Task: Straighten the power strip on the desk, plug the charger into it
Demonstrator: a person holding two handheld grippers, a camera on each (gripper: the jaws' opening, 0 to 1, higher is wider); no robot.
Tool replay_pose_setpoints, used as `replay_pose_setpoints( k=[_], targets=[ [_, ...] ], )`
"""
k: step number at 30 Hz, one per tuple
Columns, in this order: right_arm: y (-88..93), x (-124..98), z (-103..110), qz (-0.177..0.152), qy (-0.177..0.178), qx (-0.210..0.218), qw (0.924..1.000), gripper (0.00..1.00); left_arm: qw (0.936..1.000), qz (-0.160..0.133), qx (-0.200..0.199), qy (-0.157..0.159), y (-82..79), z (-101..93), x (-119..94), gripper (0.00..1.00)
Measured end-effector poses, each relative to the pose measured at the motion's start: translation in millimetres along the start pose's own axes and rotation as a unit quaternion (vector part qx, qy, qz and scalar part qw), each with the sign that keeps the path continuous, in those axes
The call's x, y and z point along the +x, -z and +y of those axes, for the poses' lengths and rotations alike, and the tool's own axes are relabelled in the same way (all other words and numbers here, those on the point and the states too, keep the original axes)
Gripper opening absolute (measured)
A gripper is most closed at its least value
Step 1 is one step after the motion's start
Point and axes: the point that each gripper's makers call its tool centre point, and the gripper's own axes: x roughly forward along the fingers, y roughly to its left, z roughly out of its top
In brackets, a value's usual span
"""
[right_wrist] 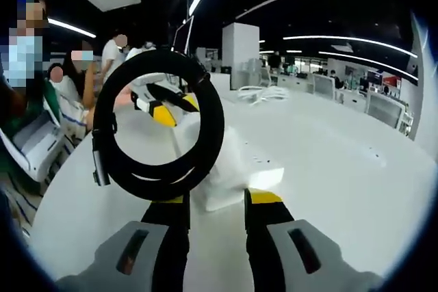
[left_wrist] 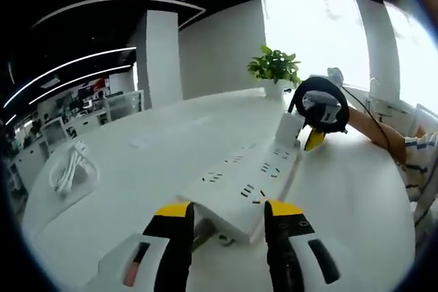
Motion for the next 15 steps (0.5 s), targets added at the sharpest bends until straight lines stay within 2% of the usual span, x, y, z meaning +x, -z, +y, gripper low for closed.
replay_pose_setpoints(
  k=[10, 15],
  targets=[
    [0.3, -0.3, -0.7, -0.001, 0.0, 0.003, 1.0, 0.3, 1.0, -0.003, -0.003, 0.003, 0.5, -1.6, 1.0, 0.45],
    [0.6, -0.1, -0.6, -0.003, -0.001, 0.007, 1.0, 0.3, 0.9997, -0.01, -0.022, 0.008, -0.7, -1.1, 1.1, 0.45]
  ],
)
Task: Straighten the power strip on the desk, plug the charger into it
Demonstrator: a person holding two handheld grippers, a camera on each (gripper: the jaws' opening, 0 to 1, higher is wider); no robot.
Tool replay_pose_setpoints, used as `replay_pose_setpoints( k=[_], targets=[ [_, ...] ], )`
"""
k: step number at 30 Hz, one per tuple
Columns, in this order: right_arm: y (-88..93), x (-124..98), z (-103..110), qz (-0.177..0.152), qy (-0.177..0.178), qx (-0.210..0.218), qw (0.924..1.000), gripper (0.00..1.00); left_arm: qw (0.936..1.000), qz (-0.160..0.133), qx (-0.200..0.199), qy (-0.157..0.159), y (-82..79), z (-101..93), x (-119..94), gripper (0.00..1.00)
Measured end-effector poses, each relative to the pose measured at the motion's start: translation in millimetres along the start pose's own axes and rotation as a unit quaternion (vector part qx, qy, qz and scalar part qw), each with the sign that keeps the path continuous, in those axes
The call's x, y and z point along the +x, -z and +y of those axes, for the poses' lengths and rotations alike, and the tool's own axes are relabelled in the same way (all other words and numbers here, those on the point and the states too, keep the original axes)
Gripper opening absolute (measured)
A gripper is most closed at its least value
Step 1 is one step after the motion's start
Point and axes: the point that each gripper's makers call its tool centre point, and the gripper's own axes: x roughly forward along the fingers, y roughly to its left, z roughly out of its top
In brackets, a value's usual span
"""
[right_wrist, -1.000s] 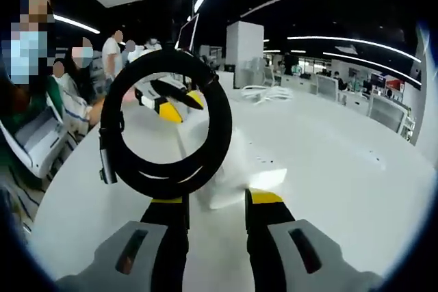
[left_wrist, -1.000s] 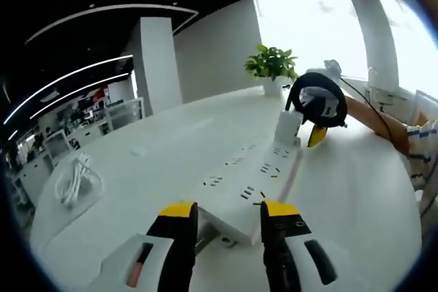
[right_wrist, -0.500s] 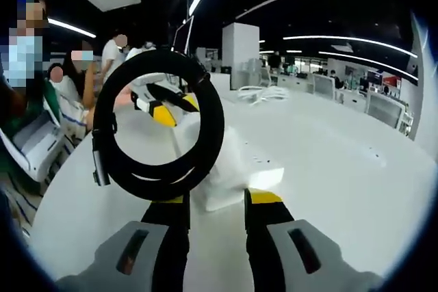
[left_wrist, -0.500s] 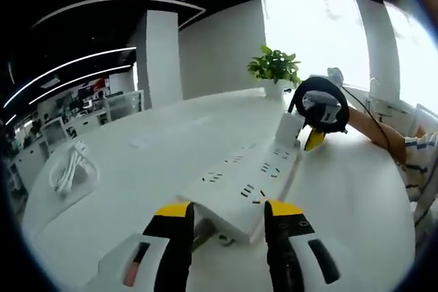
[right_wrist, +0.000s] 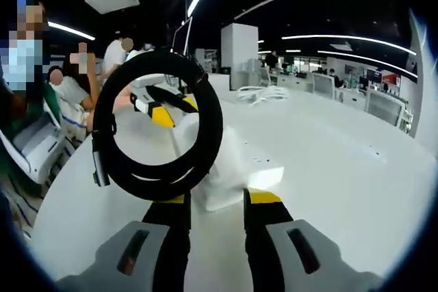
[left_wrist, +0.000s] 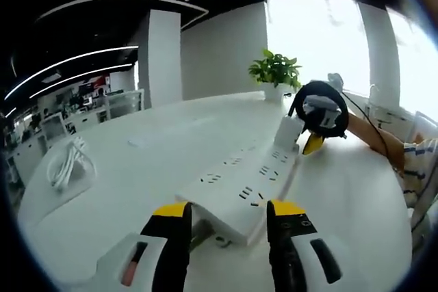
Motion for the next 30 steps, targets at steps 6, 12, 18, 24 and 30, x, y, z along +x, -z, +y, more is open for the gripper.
replay_pose_setpoints(
  k=[6, 12, 18, 24, 30],
  targets=[
    [-0.7, 0.3, 1.5, 0.002, -0.005, 0.002, 1.0, 0.26, 1.0, -0.002, -0.008, -0.003, 0.0, 2.2, 0.0, 0.45],
    [-1.7, 3.0, 7.7, 0.004, -0.013, 0.002, 0.9999, 0.26, 0.9998, 0.0, -0.015, -0.01, 1.6, 6.7, 0.1, 0.45],
    [-1.5, 3.2, 7.9, 0.008, -0.012, -0.002, 0.9999, 0.26, 0.9997, 0.001, -0.023, -0.009, 3.3, 6.8, 1.5, 0.46],
    [-1.8, 2.9, 6.9, 0.01, -0.01, -0.004, 0.9999, 0.26, 0.9996, 0.001, -0.026, -0.009, 4.5, 5.4, 1.5, 0.46],
    [-1.6, 3.1, 7.2, 0.011, -0.009, -0.007, 0.9999, 0.26, 0.9996, 0.002, -0.029, -0.008, 7.5, 1.8, 1.0, 0.46]
  ],
)
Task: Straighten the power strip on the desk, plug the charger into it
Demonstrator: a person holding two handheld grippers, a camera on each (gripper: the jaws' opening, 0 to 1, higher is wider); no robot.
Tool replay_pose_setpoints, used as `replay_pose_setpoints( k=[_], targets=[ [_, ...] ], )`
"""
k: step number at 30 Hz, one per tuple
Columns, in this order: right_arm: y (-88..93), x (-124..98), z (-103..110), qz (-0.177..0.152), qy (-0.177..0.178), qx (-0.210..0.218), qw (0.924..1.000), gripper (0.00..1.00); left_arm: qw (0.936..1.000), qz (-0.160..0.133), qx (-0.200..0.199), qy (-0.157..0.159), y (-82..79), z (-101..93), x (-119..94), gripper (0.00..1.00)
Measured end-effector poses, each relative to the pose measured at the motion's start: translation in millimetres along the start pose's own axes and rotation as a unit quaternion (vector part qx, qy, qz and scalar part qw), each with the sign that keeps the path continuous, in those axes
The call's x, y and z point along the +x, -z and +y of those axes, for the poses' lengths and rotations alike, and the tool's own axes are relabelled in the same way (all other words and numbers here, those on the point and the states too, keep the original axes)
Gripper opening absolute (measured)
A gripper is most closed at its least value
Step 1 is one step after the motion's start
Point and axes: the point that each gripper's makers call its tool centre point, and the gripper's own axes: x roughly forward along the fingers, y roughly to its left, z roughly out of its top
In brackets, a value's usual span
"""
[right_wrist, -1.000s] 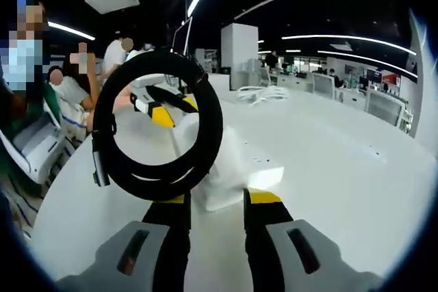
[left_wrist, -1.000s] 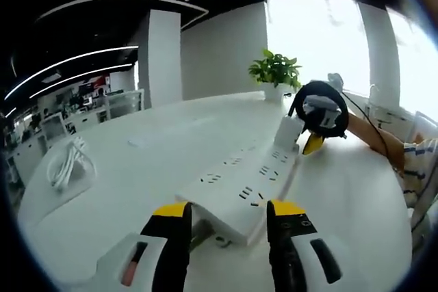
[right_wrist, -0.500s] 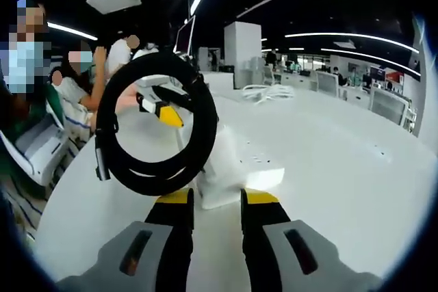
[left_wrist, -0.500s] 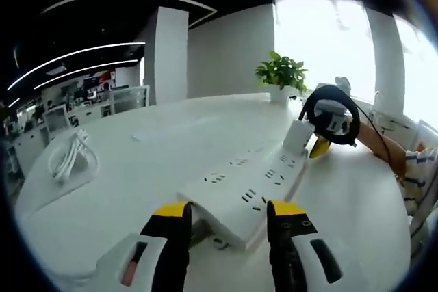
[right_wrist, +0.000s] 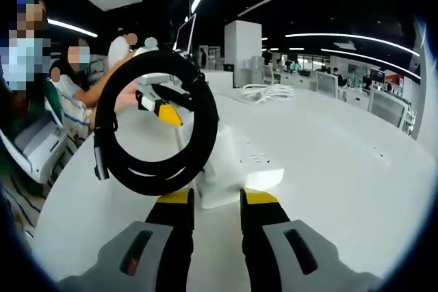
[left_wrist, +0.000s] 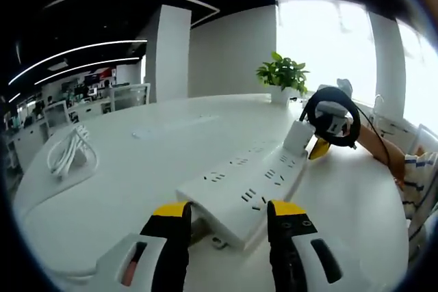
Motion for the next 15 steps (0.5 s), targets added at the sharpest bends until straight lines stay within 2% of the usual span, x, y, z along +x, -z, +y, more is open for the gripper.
replay_pose_setpoints(
  k=[15],
  targets=[
    [0.2, -0.5, 1.6, 0.007, -0.001, -0.017, 0.9998, 0.28, 1.0, 0.002, 0.003, 0.001, -1.9, 0.6, -1.6, 0.45]
  ],
)
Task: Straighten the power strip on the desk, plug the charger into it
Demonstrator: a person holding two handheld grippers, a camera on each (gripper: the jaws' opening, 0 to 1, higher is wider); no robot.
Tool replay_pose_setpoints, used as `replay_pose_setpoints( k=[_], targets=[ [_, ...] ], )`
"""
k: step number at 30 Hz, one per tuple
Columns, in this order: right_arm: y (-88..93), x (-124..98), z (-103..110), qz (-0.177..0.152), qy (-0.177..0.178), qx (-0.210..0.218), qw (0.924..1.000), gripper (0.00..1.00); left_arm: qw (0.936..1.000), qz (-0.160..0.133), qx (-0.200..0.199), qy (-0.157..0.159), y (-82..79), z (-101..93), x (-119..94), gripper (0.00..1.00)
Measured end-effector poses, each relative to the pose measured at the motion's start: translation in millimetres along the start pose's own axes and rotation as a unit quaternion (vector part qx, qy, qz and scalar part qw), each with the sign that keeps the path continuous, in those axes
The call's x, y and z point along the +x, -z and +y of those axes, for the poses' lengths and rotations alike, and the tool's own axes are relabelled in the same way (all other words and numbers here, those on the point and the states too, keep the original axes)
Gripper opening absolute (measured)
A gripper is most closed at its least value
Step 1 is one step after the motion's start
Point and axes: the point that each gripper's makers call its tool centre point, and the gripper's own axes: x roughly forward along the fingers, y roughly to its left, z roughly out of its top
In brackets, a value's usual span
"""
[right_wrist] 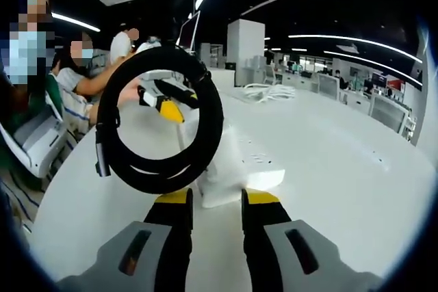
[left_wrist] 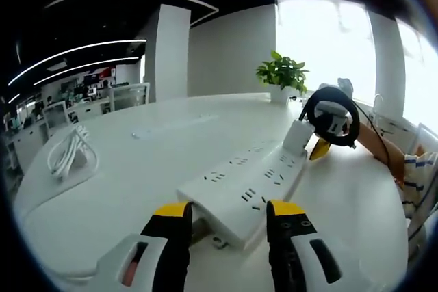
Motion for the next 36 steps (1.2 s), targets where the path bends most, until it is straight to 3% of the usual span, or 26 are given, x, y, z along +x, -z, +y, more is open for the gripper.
replay_pose_setpoints(
  k=[12, 18, 26, 36],
  targets=[
    [-1.8, -4.9, -1.4, -0.002, 0.009, -0.006, 0.9999, 0.28, 0.9986, -0.004, 0.051, -0.008, -8.6, -1.9, -1.3, 0.42],
    [-4.8, -8.5, -6.2, -0.007, 0.021, -0.011, 0.9997, 0.29, 0.9958, -0.003, 0.085, -0.033, -12.2, 4.5, -3.0, 0.42],
    [-2.6, -11.7, -13.7, 0.004, 0.04, -0.02, 0.999, 0.29, 0.9959, -0.007, 0.083, -0.037, -14.4, 9.6, -4.1, 0.42],
    [-4.3, -14.9, -1.7, -0.003, 0.05, -0.029, 0.9983, 0.29, 0.9964, -0.027, 0.073, -0.034, -21.3, 8.1, -8.1, 0.38]
  ],
)
